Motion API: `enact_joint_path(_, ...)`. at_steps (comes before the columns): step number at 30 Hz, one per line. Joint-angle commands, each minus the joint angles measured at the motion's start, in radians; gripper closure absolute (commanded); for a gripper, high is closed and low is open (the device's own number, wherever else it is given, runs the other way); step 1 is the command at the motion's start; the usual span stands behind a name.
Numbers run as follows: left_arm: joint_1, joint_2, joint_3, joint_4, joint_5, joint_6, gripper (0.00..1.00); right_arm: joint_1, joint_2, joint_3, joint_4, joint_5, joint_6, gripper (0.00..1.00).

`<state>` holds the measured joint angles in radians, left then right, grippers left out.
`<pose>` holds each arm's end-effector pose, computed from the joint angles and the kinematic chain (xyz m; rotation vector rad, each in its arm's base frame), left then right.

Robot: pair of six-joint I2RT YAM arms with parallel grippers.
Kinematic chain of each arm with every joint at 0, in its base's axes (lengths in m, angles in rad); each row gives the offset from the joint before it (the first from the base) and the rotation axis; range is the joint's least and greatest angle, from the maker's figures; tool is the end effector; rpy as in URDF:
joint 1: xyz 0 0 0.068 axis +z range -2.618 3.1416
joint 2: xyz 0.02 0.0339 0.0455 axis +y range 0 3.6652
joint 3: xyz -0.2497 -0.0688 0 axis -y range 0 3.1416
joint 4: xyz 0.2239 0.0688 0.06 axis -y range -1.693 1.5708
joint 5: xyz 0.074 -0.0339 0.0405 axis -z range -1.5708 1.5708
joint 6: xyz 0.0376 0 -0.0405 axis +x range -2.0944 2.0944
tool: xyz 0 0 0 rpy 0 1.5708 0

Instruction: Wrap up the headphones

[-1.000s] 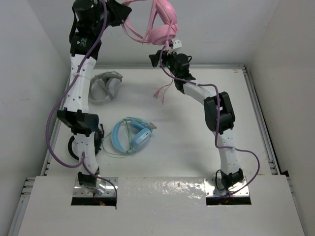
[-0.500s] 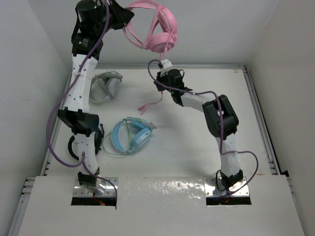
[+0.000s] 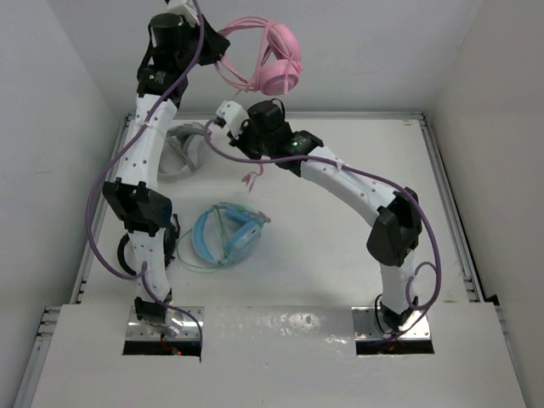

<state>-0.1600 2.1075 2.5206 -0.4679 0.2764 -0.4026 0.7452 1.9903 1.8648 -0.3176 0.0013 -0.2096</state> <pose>0.4314 -0.0800 0.4669 0.0160 1.6638 -0.6539 0.3324 0.3066 0.3252 -0.9321 1.8037 0.3384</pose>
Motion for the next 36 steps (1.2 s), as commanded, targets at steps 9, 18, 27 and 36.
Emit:
enact_joint_path(9, -0.053, -0.04, -0.141, 0.161, -0.375, 0.398, 1.0, 0.085, -0.099, 0.069, -0.493, -0.069, -0.018, 1.0)
enact_joint_path(18, -0.064, -0.047, -0.158, 0.101, -0.204, 0.68, 1.0, 0.03, -0.053, 0.195, -0.744, 0.385, 0.157, 1.0)
enact_joint_path(27, -0.124, -0.044, -0.233, -0.02, -0.141, 0.9, 1.0, -0.004, -0.174, 0.224, -0.729, 0.462, 0.098, 1.0)
enact_joint_path(36, -0.164, -0.043, -0.253, -0.11, -0.008, 0.996, 1.0, -0.135, -0.153, 0.249, -0.645, 0.591, 0.023, 1.0)
